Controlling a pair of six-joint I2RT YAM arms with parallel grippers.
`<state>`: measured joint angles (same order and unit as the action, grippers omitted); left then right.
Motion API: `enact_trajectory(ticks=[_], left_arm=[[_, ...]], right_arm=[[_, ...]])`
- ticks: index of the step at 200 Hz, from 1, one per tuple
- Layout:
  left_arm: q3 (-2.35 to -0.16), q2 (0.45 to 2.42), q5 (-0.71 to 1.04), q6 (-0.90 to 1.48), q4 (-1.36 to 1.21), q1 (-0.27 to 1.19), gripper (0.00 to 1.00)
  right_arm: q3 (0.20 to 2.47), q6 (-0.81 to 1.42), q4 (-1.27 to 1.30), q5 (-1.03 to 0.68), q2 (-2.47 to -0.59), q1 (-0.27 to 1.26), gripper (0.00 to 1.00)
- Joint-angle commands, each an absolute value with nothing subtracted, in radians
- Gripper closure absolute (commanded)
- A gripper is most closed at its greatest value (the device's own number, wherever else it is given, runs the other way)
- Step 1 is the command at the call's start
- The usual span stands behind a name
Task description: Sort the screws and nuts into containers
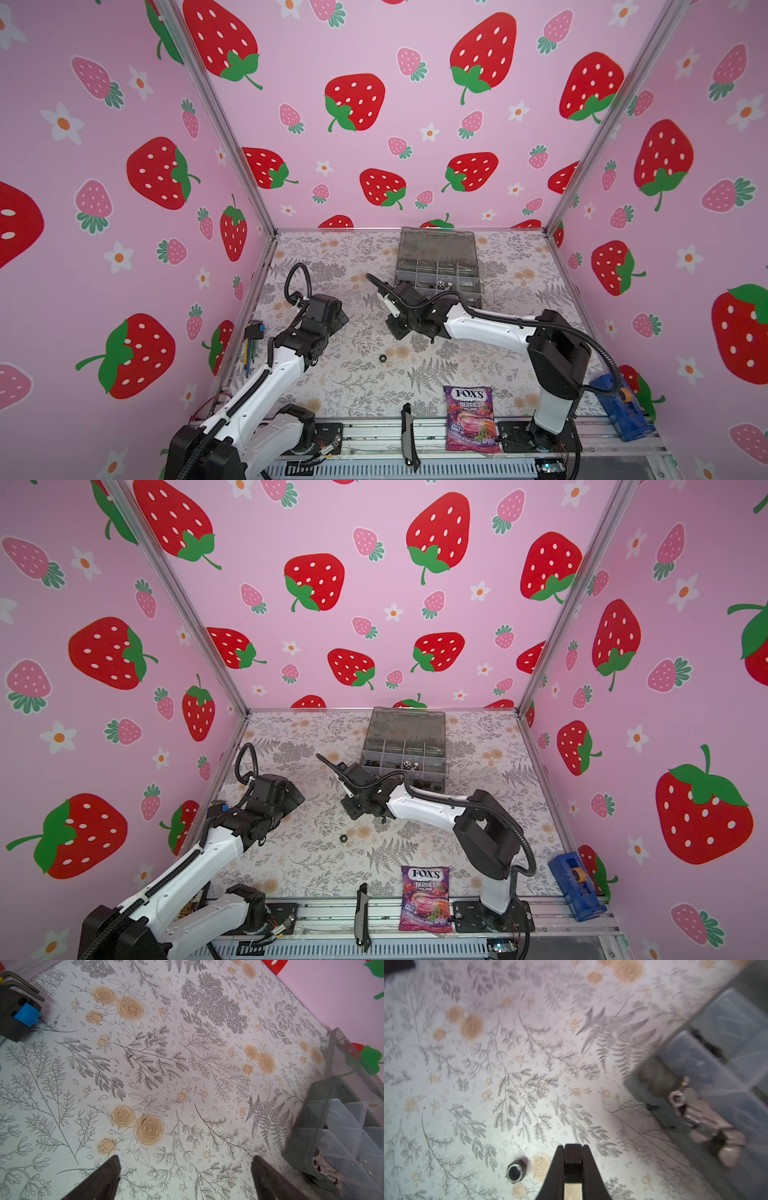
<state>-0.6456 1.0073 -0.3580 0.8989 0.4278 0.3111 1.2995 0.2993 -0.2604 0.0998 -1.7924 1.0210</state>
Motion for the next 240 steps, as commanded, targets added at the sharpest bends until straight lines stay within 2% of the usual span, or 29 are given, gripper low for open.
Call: enact_trajectory(ticks=[1, 66, 124, 166, 183, 214, 240], left_arm=[[-0.636, 0.995, -0.385, 0.914, 0.449, 0.302, 0.01], [-0.644, 0.988, -0.369, 0.9, 0.439, 0.301, 0.01], [-0.629, 0.981, -0.356, 0.907, 0.425, 0.301, 0.01], [-0.627, 0.977, -0.355, 0.906, 0.426, 0.302, 0.01], [-0.625, 0.976, -0.356, 0.907, 0.428, 0.301, 0.01], [-0.624, 0.966, -0.361, 0.906, 0.435, 0.301, 0.01], [-0.623, 0.957, -0.363, 0.904, 0.437, 0.301, 0.01]], right_arm=[[1.3, 0.344, -0.266, 0.162, -1.757, 0.946, 1.0], [1.405, 0.374, -0.266, 0.09, -1.858, 0.711, 1.0], [1.519, 0.333, -0.273, 0.106, -1.997, 0.687, 0.99], [1.56, 0.321, -0.297, 0.112, -2.063, 0.686, 0.94], [1.573, 0.318, -0.309, 0.112, -2.081, 0.686, 0.91], [1.577, 0.314, -0.311, 0.112, -2.083, 0.686, 0.74], [1.571, 0.311, -0.313, 0.113, -2.072, 0.686, 0.67]])
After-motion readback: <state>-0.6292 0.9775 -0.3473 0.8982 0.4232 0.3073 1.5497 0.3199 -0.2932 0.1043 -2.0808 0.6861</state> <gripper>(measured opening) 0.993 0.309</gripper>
